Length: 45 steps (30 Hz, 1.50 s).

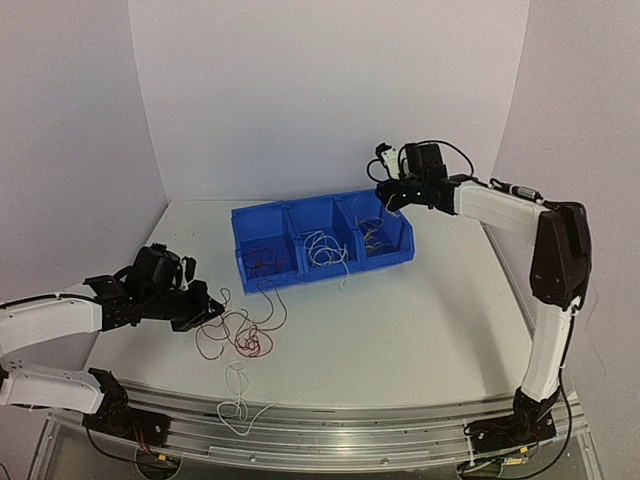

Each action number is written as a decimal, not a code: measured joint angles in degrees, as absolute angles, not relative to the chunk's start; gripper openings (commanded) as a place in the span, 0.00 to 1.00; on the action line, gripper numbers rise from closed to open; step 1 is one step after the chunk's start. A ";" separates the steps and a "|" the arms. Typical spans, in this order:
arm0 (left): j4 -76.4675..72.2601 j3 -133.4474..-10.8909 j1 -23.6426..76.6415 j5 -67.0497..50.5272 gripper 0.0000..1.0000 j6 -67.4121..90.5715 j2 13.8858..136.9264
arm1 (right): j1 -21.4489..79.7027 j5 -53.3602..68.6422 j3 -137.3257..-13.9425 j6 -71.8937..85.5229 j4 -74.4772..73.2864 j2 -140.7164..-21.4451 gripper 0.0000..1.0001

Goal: Untangle the cables

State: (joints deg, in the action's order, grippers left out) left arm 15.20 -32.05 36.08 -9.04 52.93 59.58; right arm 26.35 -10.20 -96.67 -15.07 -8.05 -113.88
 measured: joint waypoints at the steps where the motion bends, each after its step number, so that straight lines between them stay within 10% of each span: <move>1: 15.20 -32.05 36.10 -9.04 0.00 52.93 59.37 | 26.35 -10.95 -96.69 -15.99 -7.66 -113.12 0.54; 21: 17.37 -32.08 36.13 -9.01 0.00 52.92 59.77 | 27.50 -40.06 -117.02 -39.55 7.08 -141.42 0.72; 32: 18.59 -32.07 36.34 -8.76 0.00 53.23 58.55 | 28.73 -39.02 -106.27 -50.63 33.92 -139.74 0.86; 45: 21.43 -32.05 36.45 -6.63 0.00 54.04 52.52 | 22.69 -36.86 -98.23 -45.02 25.70 -126.97 0.98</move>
